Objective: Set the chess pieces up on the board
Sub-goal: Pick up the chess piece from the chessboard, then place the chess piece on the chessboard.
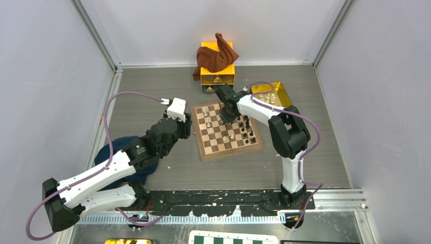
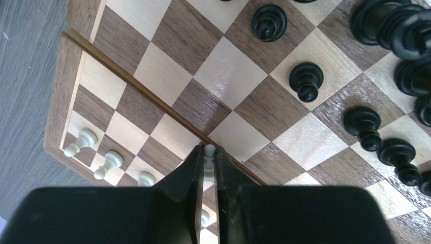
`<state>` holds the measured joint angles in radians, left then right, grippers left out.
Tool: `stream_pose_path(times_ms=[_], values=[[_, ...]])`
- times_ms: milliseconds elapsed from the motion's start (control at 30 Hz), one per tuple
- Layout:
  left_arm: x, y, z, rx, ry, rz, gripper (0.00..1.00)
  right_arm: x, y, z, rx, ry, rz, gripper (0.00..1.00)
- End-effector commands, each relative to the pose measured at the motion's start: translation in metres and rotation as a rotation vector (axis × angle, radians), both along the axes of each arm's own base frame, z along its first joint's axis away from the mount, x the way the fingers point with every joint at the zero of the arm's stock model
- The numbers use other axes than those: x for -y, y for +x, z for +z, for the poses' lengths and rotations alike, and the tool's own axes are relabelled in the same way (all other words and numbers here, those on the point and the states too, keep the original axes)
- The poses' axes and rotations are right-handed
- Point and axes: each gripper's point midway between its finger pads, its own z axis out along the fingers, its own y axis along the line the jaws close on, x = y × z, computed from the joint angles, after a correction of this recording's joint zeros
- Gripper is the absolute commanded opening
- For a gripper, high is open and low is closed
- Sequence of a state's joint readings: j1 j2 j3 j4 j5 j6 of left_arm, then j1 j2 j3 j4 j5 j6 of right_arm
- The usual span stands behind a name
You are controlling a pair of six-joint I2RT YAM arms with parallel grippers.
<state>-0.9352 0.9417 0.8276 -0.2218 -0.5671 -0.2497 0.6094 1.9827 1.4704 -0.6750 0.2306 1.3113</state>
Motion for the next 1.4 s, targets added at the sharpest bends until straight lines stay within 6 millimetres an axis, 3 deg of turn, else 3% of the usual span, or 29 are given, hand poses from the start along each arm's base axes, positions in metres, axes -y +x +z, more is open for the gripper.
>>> stream_pose_path(times_ms=[0,167,600,733,967,1367], values=[[-0.002,0.002,0.015,0.046,-0.033,0.019,0.43,-0.002,0.001,0.006,0.020,0.001,0.013,0.11],[-0.002,0.003,0.015,0.047,-0.035,0.022,0.43,-0.004,0.005,0.022,0.070,-0.025,0.079,0.01],[0.006,0.005,0.009,0.002,-0.021,0.018,0.47,-0.020,0.017,0.077,0.253,-0.013,0.292,0.01],[0.014,0.004,0.008,-0.011,-0.031,-0.019,0.58,-0.033,0.019,0.097,0.320,0.029,0.376,0.01],[0.023,0.005,0.016,-0.034,-0.130,-0.083,0.73,-0.053,0.014,0.136,0.444,0.191,0.461,0.01],[0.021,0.046,0.046,-0.156,-0.524,-0.044,0.75,-0.075,0.001,0.199,0.644,0.575,0.484,0.01]])
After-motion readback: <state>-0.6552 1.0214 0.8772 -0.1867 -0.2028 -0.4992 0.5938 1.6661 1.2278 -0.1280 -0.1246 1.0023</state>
